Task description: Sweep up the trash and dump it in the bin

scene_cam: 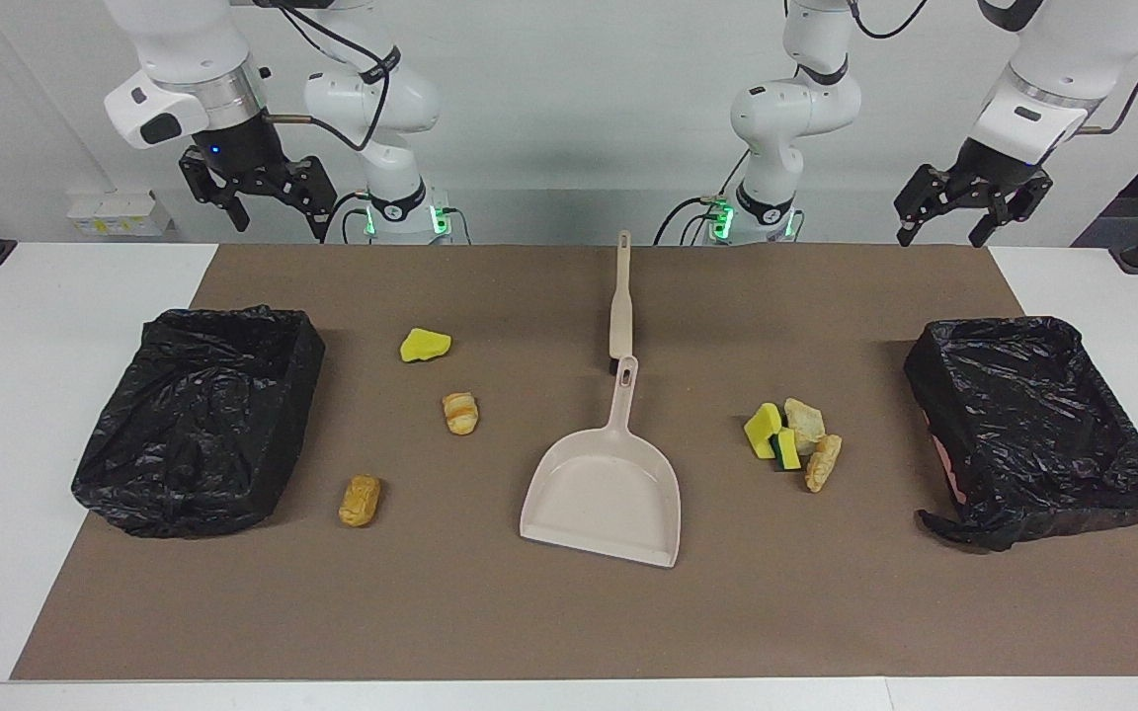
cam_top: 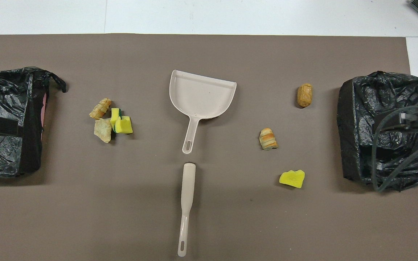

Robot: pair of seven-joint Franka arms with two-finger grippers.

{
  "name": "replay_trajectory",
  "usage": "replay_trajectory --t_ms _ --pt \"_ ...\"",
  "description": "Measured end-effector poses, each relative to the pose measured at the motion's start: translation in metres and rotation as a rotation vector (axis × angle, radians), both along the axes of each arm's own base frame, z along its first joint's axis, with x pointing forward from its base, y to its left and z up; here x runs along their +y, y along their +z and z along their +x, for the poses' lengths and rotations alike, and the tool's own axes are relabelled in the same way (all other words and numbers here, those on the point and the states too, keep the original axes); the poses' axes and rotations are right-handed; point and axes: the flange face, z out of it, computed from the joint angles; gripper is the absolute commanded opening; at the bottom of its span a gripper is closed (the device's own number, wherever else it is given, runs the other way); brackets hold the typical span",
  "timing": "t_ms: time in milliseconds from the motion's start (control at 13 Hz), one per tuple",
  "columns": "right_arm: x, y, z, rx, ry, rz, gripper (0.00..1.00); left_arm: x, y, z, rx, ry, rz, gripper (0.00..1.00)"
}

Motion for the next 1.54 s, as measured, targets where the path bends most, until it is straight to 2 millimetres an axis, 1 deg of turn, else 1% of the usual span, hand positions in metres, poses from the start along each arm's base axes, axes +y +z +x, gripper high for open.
replay_trajectory --t_ms 231,385,538,615,769,846,1000,1154,1308,1385,1462,1538 --pt "0.000 -0.001 0.000 0.004 0.000 0.000 1.00 -0.017 -0.001 -0.002 0.004 -0.030 0.001 1.00" --pt "0.000 -0.001 0.000 0.004 0.000 0.000 1.00 -0.031 -0.006 -0.005 0.015 -0.052 -0.011 1.00" --pt "0.002 -0.001 0.000 0.001 0.004 0.000 1.00 -0.046 -0.023 -0.006 0.033 -0.077 -0.016 1.00" --pt "0.003 0.000 0.001 -0.009 0.006 0.000 1.00 -0.058 -0.035 -0.007 0.045 -0.099 -0.017 1.00" --pt "0.007 0.001 0.004 -0.031 0.013 0.001 1.00 -0.097 -0.065 -0.015 0.073 -0.156 -0.013 1.00" --pt "0.013 -0.001 0.006 -0.037 0.019 0.002 1.00 -0.118 -0.078 -0.021 0.079 -0.169 -0.010 1.00" --pt "0.036 -0.012 0.016 -0.054 0.007 0.006 1.00 -0.164 -0.098 -0.039 0.079 -0.180 -0.002 1.00" --pt "0.070 -0.032 0.031 -0.077 0.009 0.008 1.00 -0.209 -0.114 -0.066 0.074 -0.226 0.006 1.00" --pt "0.112 -0.064 0.048 -0.079 -0.004 -0.001 1.00 -0.250 -0.137 -0.098 0.085 -0.286 0.020 1.00" --pt "0.136 -0.085 0.056 -0.078 -0.019 -0.001 1.00 -0.270 -0.154 -0.118 0.091 -0.316 0.029 1.00" --pt "0.157 -0.103 0.062 -0.070 -0.026 0.001 1.00 -0.284 -0.169 -0.135 0.092 -0.332 0.036 1.00" --pt "0.177 -0.120 0.065 -0.061 -0.037 0.002 1.00 -0.292 -0.181 -0.152 0.090 -0.344 0.042 1.00"
